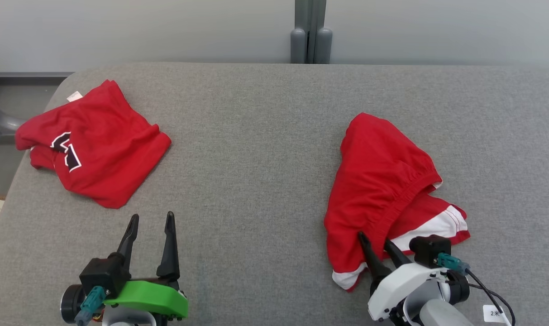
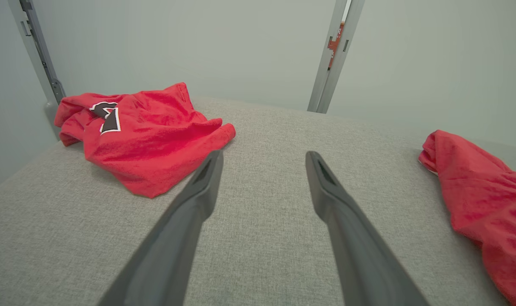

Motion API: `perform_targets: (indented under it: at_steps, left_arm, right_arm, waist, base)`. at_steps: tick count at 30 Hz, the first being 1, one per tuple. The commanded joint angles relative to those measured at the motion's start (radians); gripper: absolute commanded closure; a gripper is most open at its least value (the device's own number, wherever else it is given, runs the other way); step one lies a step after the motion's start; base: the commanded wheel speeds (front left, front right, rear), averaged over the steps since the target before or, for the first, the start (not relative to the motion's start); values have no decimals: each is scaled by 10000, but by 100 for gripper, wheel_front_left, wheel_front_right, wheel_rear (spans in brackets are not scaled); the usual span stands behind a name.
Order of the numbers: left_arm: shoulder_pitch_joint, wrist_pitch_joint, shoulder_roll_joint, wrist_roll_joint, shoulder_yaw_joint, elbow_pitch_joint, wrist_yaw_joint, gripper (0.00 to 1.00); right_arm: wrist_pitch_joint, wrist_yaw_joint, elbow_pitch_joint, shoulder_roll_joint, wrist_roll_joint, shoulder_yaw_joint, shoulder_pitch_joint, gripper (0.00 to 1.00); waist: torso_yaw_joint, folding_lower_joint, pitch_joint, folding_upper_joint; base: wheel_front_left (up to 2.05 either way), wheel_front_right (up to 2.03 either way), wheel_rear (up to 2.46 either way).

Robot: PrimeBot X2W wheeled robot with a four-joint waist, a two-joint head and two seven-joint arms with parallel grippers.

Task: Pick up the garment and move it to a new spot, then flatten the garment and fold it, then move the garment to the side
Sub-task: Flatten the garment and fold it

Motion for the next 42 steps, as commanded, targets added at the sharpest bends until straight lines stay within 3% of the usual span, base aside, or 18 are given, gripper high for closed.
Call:
perform_targets:
  at_steps: [1, 8, 13, 22, 23, 24, 25, 30, 33, 42]
  left_arm:
    - [-94, -5, 23, -87, 18, -23, -7, 0]
    - [-252, -5, 23, -151, -123, 17, -4, 0]
    - [-276, -5, 23, -224, -320, 86, 51, 0]
    - [-440, -5, 23, -489, -818, 153, 133, 0]
    - [-442, -6, 23, -529, -870, 151, 173, 0]
    - [-445, -5, 23, -553, -898, 150, 202, 0]
    - [-449, -5, 23, -573, -934, 145, 213, 0]
    - [-405, -4, 23, -507, -844, 136, 265, 0]
    - [-376, -6, 23, -425, -700, 108, 267, 0]
    - [-147, -4, 25, -136, -318, 70, 148, 0]
  right_arm:
    - [-114, 1, 49, -79, 9, 83, -185, 100]
    - [-251, 1, -295, -264, -1040, 553, -1267, 100]
    - [-177, 1, 190, -17, -1746, 1672, -2434, 100]
    - [54, 1, 1986, 252, -1097, 4185, -3399, 100]
    - [79, 3, 2115, 257, -943, 4517, -3398, 75]
    - [36, 1, 2177, 257, -757, 4668, -3427, 4]
    - [-18, 1, 2236, 240, -568, 4821, -3454, 0]
    - [-240, 1, 2109, 238, -321, 4818, -3568, 0]
    - [-250, 1, 1503, 234, -490, 4177, -3351, 0]
    - [-248, 1, -784, -701, -1499, 2490, -1623, 0]
  waist:
    - [48, 0, 60, 0]
    - [244, 0, 185, 0]
    - [554, 0, 223, 0]
    - [1173, 0, 365, 0]
    - [1201, 0, 387, 0]
    - [1211, 0, 406, 0]
    - [1201, 0, 433, 0]
    - [854, 0, 463, 0]
    - [549, 0, 418, 0]
    - [-298, 0, 145, 0]
  base:
    - [0, 0, 0]
    - [0, 0, 0]
    - [0, 0, 0]
    - [0, 0, 0]
    - [0, 0, 0]
    - [0, 0, 0]
    - [0, 0, 0]
    - [0, 0, 0]
    - [0, 0, 0]
    - [0, 0, 0]
